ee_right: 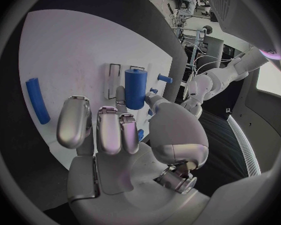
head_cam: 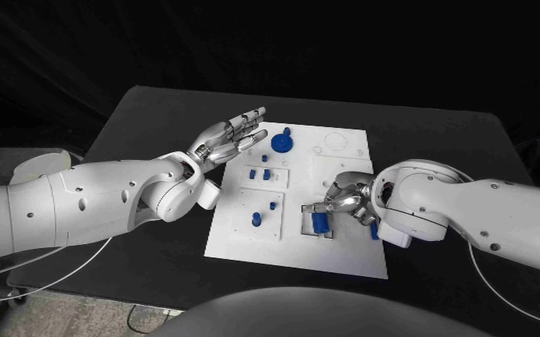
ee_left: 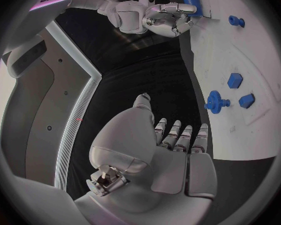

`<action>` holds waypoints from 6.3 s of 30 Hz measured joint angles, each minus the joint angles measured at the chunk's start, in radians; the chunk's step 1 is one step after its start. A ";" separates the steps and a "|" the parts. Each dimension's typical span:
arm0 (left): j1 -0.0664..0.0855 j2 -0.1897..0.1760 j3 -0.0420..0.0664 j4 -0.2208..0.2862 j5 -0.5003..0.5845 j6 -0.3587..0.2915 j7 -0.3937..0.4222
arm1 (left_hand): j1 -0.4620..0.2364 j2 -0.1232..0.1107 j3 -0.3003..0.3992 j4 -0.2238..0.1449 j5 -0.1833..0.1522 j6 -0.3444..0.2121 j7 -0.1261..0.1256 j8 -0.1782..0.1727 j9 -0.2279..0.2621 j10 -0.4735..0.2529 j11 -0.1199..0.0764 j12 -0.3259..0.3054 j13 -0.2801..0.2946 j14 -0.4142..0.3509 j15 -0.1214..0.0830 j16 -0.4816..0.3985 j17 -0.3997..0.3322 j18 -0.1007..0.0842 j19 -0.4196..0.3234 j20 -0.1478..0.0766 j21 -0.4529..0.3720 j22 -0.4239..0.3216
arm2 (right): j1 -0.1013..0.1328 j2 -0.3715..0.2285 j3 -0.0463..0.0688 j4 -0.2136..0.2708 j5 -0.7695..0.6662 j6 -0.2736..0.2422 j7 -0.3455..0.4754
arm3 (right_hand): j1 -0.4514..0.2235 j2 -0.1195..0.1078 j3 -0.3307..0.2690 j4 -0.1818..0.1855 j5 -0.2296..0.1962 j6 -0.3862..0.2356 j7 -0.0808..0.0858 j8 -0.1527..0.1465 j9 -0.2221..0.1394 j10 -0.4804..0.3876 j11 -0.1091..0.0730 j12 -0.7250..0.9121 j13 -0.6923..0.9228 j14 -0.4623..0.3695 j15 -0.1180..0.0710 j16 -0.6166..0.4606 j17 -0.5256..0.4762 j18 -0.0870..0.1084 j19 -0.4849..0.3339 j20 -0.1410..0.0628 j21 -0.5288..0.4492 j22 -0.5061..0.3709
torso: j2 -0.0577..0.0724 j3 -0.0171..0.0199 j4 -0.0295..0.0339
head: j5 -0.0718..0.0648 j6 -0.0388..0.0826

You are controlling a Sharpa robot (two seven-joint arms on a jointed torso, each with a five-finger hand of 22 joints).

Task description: Assemble the parts on the task board

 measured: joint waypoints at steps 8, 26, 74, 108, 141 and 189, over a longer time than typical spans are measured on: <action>0.000 0.001 0.000 -0.001 0.000 0.005 -0.003 | 0.004 0.004 0.000 0.000 0.000 0.011 0.011 0.005 0.001 0.001 0.001 0.006 0.001 0.004 0.004 0.004 0.001 0.000 0.000 0.000 0.000 0.001 | -0.002 0.004 0.000 0.000 -0.002 0.008 -0.001 | -0.022 0.002 -0.030 0.013 -0.106 0.011 -0.005 -0.008 -0.019 0.000 0.000 0.000 0.000 0.000 0.000 0.000 -0.002 0.000 -0.004 0.004 -0.011 0.000 | 0.001 -0.0001 0.0000 | 0.000 0.000; 0.000 0.004 0.000 -0.001 0.001 0.010 -0.006 | 0.004 0.004 0.000 0.000 0.000 0.023 0.016 0.009 0.003 0.004 0.004 0.017 0.002 0.007 0.007 0.008 0.002 0.000 0.000 0.000 0.004 0.002 | -0.007 0.006 0.000 -0.004 -0.003 0.021 -0.002 | -0.057 0.015 -0.105 0.055 -0.278 0.010 -0.003 -0.008 -0.039 0.000 0.007 0.000 0.000 0.000 0.000 -0.011 -0.016 0.000 -0.007 0.007 -0.038 0.000 | 0.000 0.0001 -0.0003 | 0.002 0.000; -0.001 0.004 0.000 -0.002 0.015 0.017 -0.015 | 0.033 0.007 0.011 -0.006 0.031 0.050 0.036 0.024 0.006 0.011 0.011 0.034 0.004 0.014 0.007 0.011 0.003 0.001 0.007 0.000 0.004 0.001 | 0.032 -0.103 0.002 0.060 -0.003 -0.047 0.022 | -0.004 0.053 -0.247 0.056 -0.201 0.017 -0.021 0.104 0.055 0.000 -0.001 0.000 -0.001 0.000 0.000 -0.011 -0.006 0.000 -0.003 0.003 -0.046 0.000 | 0.000 -0.0003 0.0003 | 0.012 0.000; -0.003 0.011 0.000 -0.009 0.015 0.020 -0.022 | 0.045 0.000 0.016 -0.011 0.041 0.059 0.037 0.029 0.007 0.016 0.016 0.041 0.005 0.014 0.007 0.015 0.003 0.001 0.007 0.000 0.004 0.001 | 0.052 -0.267 -0.051 0.066 -0.305 0.070 -0.010 | 0.090 0.079 -0.269 0.034 -0.120 0.056 -0.031 0.094 0.035 0.000 -0.008 0.000 -0.001 0.002 -0.006 -0.011 -0.011 0.000 0.000 0.000 -0.045 0.000 | 0.000 0.0004 0.0002 | -0.030 0.000; -0.013 0.012 0.000 -0.014 0.015 0.029 -0.022 | 0.051 -0.001 0.016 -0.011 0.046 0.059 0.037 0.032 0.007 0.020 0.020 0.046 0.006 0.020 0.008 0.015 0.003 0.001 0.007 0.000 0.004 0.001 | 0.005 -0.224 -0.051 0.058 -0.318 0.047 -0.010 | 0.181 0.078 -0.228 -0.032 -0.009 0.068 -0.028 0.046 0.010 0.000 -0.008 0.000 0.000 0.004 -0.011 -0.011 -0.012 0.000 0.004 -0.004 -0.038 0.000 | 0.000 0.0001 0.0002 | -0.031 0.000; -0.016 0.016 0.000 -0.018 0.016 0.037 -0.031 | 0.055 0.003 0.025 -0.014 0.051 0.059 0.037 0.032 0.006 0.023 0.023 0.050 0.005 0.020 0.008 0.015 0.004 0.001 0.014 0.000 0.008 0.001 | 0.026 -0.162 -0.053 0.075 0.153 -0.063 0.018 | 0.158 -0.011 0.034 -0.043 0.364 0.046 -0.011 -0.004 -0.030 0.001 -0.003 0.000 0.000 0.000 -0.007 0.004 0.008 0.000 0.004 -0.004 -0.015 0.000 | 0.000 0.0000 0.0003 | -0.023 0.000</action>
